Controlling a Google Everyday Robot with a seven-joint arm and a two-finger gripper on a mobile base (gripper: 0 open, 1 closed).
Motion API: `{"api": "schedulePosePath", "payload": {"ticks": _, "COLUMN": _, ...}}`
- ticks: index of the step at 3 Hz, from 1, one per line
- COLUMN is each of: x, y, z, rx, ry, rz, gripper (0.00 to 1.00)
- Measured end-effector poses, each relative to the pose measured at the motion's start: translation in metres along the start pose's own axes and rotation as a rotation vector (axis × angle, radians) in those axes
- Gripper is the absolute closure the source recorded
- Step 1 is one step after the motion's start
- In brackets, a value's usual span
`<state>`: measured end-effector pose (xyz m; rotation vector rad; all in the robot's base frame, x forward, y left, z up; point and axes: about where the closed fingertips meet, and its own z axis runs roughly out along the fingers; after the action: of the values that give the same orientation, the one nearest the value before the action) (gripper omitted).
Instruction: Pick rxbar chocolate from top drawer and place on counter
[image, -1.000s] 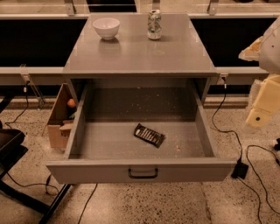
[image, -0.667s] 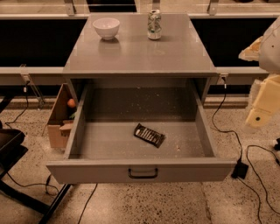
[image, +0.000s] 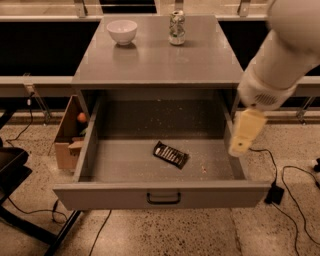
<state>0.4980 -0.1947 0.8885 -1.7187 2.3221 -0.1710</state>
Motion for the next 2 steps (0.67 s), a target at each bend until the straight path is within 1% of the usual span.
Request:
{"api": "schedulePosePath", "payload": {"ticks": 1, "x": -0.025, "y": -0.024, "z": 0.073, "rx": 0.016, "ry": 0.002, "rz": 0.041, "gripper": 0.00}}
{"api": "schedulePosePath", "payload": {"ticks": 2, "x": -0.052, "y": -0.033, "z": 0.135, "rx": -0.011, "ry": -0.024, "rz": 0.103, "gripper": 0.00}}
